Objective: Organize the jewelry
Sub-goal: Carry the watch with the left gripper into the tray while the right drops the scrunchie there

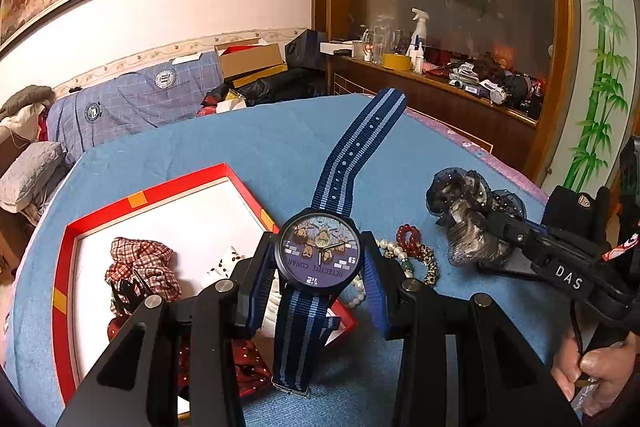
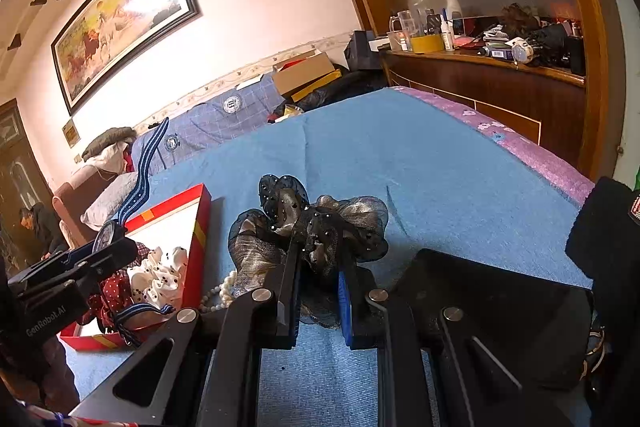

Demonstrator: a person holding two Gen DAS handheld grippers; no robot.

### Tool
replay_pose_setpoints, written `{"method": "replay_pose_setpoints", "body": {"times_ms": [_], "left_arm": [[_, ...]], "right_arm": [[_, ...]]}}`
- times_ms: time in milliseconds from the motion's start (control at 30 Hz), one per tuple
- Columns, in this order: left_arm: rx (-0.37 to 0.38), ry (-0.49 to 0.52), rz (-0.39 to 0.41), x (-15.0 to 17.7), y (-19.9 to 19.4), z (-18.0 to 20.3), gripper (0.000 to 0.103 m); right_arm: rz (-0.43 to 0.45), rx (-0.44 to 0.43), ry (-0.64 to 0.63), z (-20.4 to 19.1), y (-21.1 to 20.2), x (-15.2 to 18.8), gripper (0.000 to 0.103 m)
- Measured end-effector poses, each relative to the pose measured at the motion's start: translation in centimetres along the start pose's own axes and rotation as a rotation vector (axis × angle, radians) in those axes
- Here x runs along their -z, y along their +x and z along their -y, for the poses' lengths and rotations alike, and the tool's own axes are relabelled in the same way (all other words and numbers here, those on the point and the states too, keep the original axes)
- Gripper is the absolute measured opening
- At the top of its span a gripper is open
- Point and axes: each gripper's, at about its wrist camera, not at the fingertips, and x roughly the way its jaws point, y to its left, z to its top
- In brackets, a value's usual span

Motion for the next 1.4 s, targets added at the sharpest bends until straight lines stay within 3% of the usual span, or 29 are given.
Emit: {"method": "replay_pose_setpoints", "body": {"times_ms": [400,567,833,1100,1200,1400], "left_arm": [[0.029,-0.07,-0.006,-0.6,-0.5,-2.3,0.04],[0.013,-0.091,-0.008,-0.7,-0.6,-3.4,0.04],[-0.09,-0.172,-0.009,-0.9,-1.1,-9.1,0.04],[-0.24,-0.288,-0.108,0.8,0.5,-15.9,0.04],[-0.253,-0.349,-0.146,1.5,1.5,-17.6,0.04],[-0.285,-0.326,-0.166,1.9,2.4,-17.1,0.04]], "right_arm": [[-0.008,-0.02,0.025,-0.3,0.0,0.0,0.016],[-0.039,-0.082,0.041,-2.0,0.2,-0.1,0.016],[-0.097,-0.205,-0.044,-9.2,1.8,-1.1,0.016],[-0.215,-0.287,-0.078,-16.0,7.5,-0.5,0.017],[-0.255,-0.298,-0.075,-17.8,9.8,-0.2,0.017],[-0.277,-0.251,-0.168,-19.8,12.5,1.2,0.023]]}}
